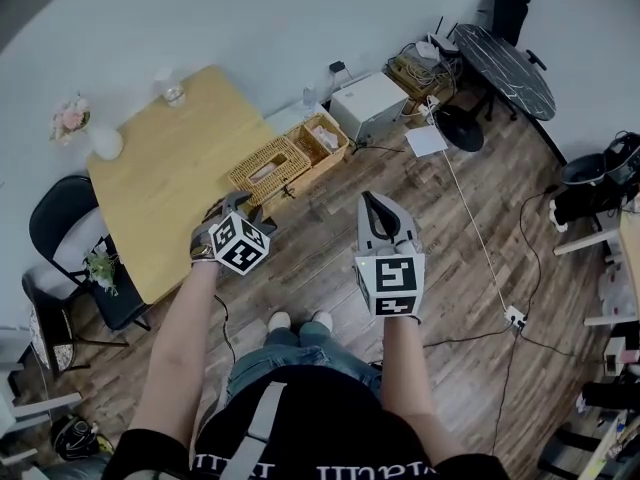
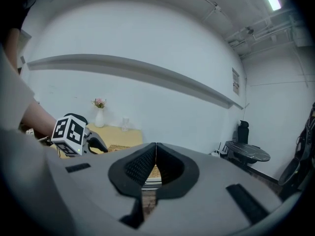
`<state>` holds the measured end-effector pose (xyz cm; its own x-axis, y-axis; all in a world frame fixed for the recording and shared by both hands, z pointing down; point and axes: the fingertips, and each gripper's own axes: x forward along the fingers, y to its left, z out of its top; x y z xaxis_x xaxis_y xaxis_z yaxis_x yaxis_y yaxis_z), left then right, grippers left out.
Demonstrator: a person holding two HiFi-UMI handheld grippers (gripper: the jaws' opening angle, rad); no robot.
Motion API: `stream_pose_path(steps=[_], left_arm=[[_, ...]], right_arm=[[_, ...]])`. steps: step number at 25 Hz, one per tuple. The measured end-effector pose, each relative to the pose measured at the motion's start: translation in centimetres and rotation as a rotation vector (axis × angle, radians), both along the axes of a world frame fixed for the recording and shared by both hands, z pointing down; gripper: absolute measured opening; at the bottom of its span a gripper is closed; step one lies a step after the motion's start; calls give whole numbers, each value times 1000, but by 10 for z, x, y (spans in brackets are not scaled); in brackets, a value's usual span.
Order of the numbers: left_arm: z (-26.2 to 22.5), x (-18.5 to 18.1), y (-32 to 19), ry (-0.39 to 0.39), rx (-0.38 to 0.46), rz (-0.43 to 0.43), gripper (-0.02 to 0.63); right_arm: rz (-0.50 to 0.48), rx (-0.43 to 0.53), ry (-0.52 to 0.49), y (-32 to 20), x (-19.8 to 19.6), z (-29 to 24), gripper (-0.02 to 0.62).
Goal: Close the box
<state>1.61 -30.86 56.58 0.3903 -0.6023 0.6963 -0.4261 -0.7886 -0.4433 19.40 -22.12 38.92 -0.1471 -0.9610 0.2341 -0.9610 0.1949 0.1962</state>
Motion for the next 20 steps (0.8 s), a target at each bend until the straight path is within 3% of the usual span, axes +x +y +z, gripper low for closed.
stream_pose_path(steps=[3,9,12,13,15,20], left_arm=[[12,1,0,-3,-57,-41,118],[16,3,0,17,-77,-91,123],[14,4,1,81,-128,-137,134],[12,4,2,103,-150,-154,180],[5,4,4,138,-172,-173,208],[-30,3,4,225,-136,-196,210]], right_arm=[[13,9,-29,-1,3,-6,17],[-6,23,-9,2,2,-11,17],[-8,24,2,1,2,-14,17],[-10,29,5,0,2,-17,17],[-14,44,8,-3,1,-24,17],[-22,79,12,-11,-3,-41,17]])
